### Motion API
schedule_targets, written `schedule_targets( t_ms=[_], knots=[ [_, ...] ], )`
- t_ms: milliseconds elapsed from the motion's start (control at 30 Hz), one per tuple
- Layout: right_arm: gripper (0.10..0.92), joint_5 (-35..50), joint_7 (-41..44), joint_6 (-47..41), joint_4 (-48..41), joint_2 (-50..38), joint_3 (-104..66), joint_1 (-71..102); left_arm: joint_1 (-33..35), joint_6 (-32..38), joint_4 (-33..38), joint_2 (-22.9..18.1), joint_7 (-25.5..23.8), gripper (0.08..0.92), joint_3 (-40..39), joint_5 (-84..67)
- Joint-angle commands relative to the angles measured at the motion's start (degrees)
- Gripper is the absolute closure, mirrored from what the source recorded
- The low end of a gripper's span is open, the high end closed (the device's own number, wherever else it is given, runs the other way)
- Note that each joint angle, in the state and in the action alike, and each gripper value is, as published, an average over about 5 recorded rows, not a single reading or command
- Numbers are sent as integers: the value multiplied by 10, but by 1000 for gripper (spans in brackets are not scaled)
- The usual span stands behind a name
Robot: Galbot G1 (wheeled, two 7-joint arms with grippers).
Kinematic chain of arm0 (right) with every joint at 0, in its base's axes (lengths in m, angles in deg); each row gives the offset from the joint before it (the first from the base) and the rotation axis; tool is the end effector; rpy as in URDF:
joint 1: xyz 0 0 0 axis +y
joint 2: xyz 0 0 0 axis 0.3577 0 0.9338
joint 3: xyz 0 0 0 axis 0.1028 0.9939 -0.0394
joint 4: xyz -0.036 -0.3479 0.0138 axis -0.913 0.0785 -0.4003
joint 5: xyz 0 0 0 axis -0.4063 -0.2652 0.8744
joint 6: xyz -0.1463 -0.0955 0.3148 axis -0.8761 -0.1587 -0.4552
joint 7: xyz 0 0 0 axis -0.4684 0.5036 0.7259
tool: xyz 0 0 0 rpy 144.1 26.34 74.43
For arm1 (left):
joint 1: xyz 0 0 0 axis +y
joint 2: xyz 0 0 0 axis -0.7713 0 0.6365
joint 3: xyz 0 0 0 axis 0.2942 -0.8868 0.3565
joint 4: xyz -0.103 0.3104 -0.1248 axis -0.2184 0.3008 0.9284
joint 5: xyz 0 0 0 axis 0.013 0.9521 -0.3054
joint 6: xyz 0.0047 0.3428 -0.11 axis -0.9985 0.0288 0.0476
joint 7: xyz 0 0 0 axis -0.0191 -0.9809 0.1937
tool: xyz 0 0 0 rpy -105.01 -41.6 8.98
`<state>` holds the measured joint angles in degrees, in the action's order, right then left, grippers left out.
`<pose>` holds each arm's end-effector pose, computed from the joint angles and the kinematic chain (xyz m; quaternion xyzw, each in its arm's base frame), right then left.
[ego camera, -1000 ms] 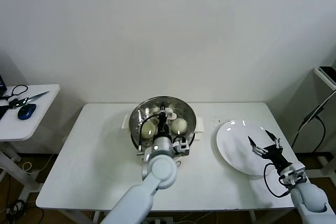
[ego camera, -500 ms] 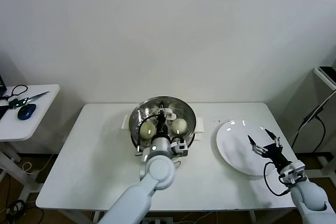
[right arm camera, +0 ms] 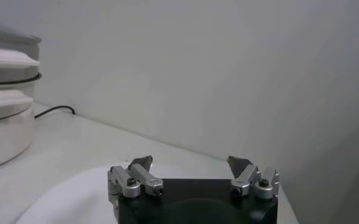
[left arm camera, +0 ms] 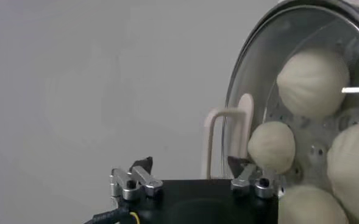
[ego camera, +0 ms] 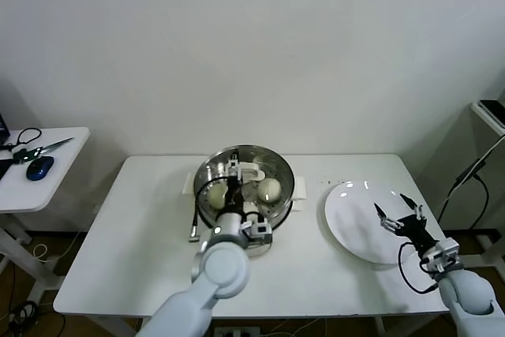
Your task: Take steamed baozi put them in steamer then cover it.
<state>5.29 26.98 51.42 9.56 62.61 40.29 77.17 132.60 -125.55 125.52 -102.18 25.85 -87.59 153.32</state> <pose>0.3030 -0.2515 -0.3771 0.1050 -0.9837 0.1166 0.0880 0.3076 -0.1406 -0.2513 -0.0253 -0.7324 -0.6797 0.0313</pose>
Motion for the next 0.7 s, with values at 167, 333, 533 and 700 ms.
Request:
schedule_targets(
  t_ms=[167, 333, 533, 700],
  knots=[
    [203, 2, -7, -34, 19, 2, -3, 3, 145, 28, 175, 71, 76, 179, 98, -93],
    [203, 0, -5, -32, 30, 5, -4, 12, 217, 96, 202, 84, 187, 177, 185, -208],
    [203, -9, -5, -29, 47, 15, -5, 25, 332, 264, 177, 39, 279, 177, 366, -436],
    [203, -9, -6, -22, 61, 24, -6, 32, 387, 405, 124, -4, 307, 177, 465, -615]
  ],
)
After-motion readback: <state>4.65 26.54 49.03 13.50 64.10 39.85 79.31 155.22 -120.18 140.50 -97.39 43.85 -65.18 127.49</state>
